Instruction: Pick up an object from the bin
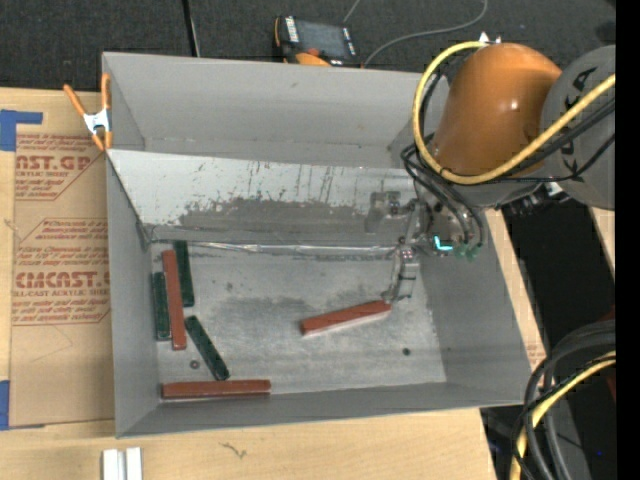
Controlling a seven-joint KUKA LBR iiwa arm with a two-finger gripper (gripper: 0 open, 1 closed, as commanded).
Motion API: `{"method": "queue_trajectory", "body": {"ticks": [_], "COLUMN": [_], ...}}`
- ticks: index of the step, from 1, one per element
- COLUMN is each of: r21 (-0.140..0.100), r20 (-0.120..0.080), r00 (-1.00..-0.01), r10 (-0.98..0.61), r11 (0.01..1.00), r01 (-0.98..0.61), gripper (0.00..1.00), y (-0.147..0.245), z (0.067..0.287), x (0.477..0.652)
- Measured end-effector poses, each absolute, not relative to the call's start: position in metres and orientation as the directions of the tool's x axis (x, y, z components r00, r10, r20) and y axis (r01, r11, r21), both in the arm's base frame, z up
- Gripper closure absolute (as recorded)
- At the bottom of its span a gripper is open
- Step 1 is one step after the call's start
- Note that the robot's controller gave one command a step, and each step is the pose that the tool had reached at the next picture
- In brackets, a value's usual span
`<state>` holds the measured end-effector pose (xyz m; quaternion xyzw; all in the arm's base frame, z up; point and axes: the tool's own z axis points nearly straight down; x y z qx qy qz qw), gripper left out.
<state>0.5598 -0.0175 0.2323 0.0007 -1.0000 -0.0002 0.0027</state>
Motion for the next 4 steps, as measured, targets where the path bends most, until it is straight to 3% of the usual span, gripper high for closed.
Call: {"method": "queue_trajectory", "body": {"ticks": [1,2,3,4], "r21": [0.001,0.004,0.001,-0.003], "r20": [0.007,0.001,0.000,-0.009], "r00": [-0.985,-0.967,-0.968,-0.942], "r10": [-0.171,-0.256,-0.252,-0.336], "r11": [0.985,0.967,0.968,0.942], "r01": [-0.171,-0.256,-0.252,-0.335], "gripper": [0.00,0.00,1.00,1.00], "y": [-0.087,-0.033,-0.036,-0.022], "z": [0.122,0.067,0.070,0.206], "x": [0.524,0.551,0.551,0.538]}}
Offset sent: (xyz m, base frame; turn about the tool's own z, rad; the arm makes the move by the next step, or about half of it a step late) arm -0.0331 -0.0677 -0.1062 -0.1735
